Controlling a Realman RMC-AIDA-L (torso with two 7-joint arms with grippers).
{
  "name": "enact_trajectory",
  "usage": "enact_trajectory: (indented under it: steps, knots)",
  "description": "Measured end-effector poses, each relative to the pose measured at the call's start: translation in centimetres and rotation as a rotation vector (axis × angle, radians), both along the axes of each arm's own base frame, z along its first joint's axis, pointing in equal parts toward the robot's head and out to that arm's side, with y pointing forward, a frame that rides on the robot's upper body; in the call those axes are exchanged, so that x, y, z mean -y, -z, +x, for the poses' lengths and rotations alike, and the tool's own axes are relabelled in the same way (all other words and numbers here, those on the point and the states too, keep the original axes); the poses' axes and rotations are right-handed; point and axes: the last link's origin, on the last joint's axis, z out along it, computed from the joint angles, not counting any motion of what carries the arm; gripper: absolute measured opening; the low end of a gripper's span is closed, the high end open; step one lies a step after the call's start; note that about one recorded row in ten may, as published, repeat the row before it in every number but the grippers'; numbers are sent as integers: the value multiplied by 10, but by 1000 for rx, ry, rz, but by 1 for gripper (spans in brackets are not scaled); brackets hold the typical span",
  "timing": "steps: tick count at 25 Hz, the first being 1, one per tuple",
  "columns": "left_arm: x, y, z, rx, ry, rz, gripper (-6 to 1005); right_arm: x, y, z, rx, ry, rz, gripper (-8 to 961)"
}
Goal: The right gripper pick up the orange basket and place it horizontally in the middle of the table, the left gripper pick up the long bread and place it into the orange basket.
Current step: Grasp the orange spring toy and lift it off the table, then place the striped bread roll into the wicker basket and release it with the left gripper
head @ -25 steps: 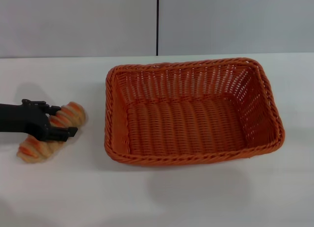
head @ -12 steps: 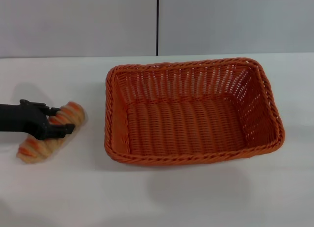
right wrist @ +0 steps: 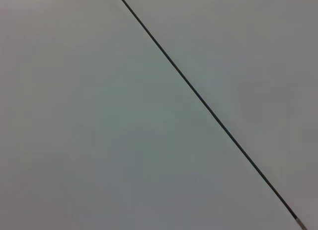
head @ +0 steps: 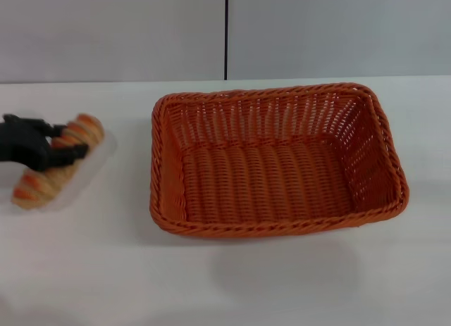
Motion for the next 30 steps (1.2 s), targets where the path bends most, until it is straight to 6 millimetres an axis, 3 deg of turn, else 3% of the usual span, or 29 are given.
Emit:
enact_trajectory:
  steps: [4, 9, 13, 15, 18, 20, 21, 25, 26, 30]
  knots:
    - [-2, -27, 3, 1, 11, 98, 537, 0, -2, 0, 4, -6, 2, 694]
    - [-2, -45, 14, 6, 37, 143, 516, 0, -2, -1, 4, -10, 3, 694]
    - [1, -58, 41, 80, 109, 145, 490, -1, -4, -2, 6, -18, 5, 694]
    - [5, -59, 73, 240, 192, 118, 465, -2, -5, -4, 7, -28, 8, 694]
    - [9, -54, 88, 349, 241, 93, 420, -3, -4, -6, 6, -44, 9, 694]
    - [15, -36, 108, 492, 322, 8, 396, -2, -4, -8, 4, -56, 12, 694]
    - [15, -36, 108, 492, 322, 8, 390, -2, -4, -8, 4, -56, 12, 694]
    - [30, 2, 136, 632, 442, -171, 364, 0, -5, -11, 2, -78, 17, 694]
    - [30, 2, 136, 632, 442, -171, 360, 0, -5, -11, 2, -78, 17, 694]
    - [43, 42, 150, 715, 500, -301, 343, 6, -3, -10, -2, -78, 11, 694]
